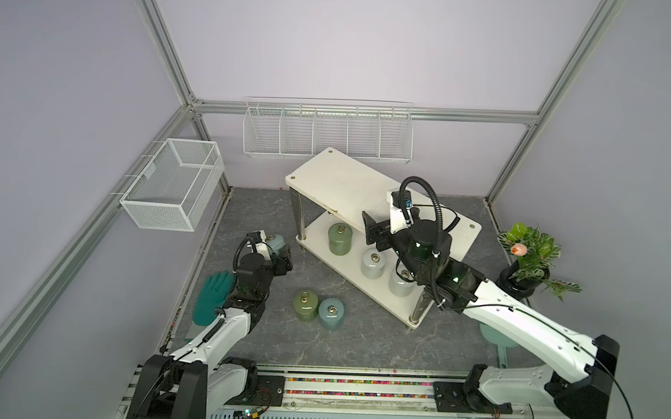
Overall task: Remove the tea canisters from the shelf
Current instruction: Place the tea canister at the center of the board.
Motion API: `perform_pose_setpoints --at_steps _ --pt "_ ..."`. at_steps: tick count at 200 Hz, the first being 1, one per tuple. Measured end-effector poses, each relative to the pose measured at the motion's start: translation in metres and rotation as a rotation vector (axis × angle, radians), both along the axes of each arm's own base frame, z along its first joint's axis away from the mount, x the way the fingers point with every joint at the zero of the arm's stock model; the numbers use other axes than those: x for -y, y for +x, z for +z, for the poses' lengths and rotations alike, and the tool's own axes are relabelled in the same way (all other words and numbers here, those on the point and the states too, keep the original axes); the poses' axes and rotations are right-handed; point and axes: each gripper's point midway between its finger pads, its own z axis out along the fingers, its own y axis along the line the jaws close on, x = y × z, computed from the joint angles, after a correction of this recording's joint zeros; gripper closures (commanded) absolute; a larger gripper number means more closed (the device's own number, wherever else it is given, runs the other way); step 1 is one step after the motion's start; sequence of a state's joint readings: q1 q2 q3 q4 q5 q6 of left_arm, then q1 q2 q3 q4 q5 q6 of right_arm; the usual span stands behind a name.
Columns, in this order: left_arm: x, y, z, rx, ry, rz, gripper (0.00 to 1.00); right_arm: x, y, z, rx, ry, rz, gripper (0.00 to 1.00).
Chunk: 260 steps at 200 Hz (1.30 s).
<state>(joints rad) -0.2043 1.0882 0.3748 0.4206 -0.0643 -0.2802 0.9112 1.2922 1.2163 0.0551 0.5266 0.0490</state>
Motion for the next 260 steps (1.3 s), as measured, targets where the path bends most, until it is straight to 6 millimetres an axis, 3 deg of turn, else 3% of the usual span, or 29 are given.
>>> perform_pose_setpoints --at_steps 45,99,182,260 --pt "0.029 -0.011 -0.014 -0.025 0.021 -0.055 0.24 0.004 -0.005 0.001 0.009 0.008 0.006 0.11" --pt "0.023 -0.022 -0.047 -0.077 0.044 0.015 0.24 0.011 -0.010 0.001 0.013 0.011 0.009 0.11" --pt "0.019 -0.021 -0.049 -0.051 0.076 0.105 0.24 0.009 -0.009 0.001 0.011 0.006 0.010 0.11" --pt "0.046 -0.021 -0.067 -0.038 0.157 0.126 0.23 0.008 -0.010 0.001 0.019 -0.012 0.022 0.11"
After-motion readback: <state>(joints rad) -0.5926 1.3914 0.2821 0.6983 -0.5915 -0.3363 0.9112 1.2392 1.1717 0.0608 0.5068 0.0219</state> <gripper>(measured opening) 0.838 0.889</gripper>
